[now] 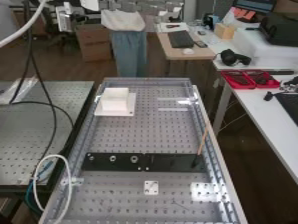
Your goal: Grab the bearing and place it in the white container
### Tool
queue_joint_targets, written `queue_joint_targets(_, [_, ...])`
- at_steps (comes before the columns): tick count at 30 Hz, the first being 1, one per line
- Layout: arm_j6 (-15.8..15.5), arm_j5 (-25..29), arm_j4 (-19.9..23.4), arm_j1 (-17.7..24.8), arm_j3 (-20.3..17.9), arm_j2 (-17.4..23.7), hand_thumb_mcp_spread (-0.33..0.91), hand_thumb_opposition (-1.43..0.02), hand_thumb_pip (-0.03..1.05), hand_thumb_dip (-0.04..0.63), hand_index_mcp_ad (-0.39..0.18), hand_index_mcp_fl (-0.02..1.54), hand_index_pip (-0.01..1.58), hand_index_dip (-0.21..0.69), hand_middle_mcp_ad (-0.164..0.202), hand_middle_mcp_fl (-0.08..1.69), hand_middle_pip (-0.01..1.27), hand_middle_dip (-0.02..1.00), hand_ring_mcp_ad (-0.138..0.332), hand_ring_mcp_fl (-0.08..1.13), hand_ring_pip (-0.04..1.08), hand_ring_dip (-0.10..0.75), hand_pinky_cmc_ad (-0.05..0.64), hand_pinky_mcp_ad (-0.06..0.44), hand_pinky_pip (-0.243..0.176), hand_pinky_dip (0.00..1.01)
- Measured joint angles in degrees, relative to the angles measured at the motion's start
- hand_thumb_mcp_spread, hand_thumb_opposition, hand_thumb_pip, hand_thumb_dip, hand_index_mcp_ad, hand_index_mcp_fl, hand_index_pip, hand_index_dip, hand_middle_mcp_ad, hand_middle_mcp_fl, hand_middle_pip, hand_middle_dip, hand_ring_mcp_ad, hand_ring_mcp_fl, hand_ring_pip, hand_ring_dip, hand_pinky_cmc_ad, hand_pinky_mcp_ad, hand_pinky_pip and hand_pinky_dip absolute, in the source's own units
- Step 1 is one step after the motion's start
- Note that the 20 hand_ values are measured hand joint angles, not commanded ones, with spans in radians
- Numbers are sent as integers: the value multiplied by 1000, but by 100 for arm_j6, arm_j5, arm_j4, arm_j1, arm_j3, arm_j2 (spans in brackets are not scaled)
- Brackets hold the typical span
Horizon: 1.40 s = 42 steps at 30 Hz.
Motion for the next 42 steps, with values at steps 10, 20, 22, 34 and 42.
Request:
queue_joint_targets(10, [34, -463, 354, -342, -334, -80, 188, -408, 265, 7, 9, 26, 37, 87, 9, 9, 91, 51, 91, 0, 40, 19, 133, 101, -24, 75])
queue_joint_targets(20, [-124, -1065, 575, -779, -500, -225, 209, -600, 304, 7, 10, 24, 70, 155, 12, 5, 124, 112, 202, 0, 86, 19, 274, 183, -75, 152])
queue_joint_targets(22, [-141, -1229, 582, -864, -500, -283, 211, -620, 304, 7, 10, 26, 70, 155, 12, 10, 131, 113, 206, 0, 84, 19, 278, 195, -80, 152])
queue_joint_targets(34, [-132, -2018, 640, -1351, -452, -615, 213, -653, 318, 7, 24, 24, 68, 155, 26, 7, 152, 122, 222, 0, 87, 19, 293, 201, -91, 168])
queue_joint_targets(42, [-112, -2135, 816, -1498, -541, -595, 211, -649, 318, 7, 24, 24, 72, 155, 28, 7, 152, 122, 218, 14, 86, 17, 302, 197, -89, 168])
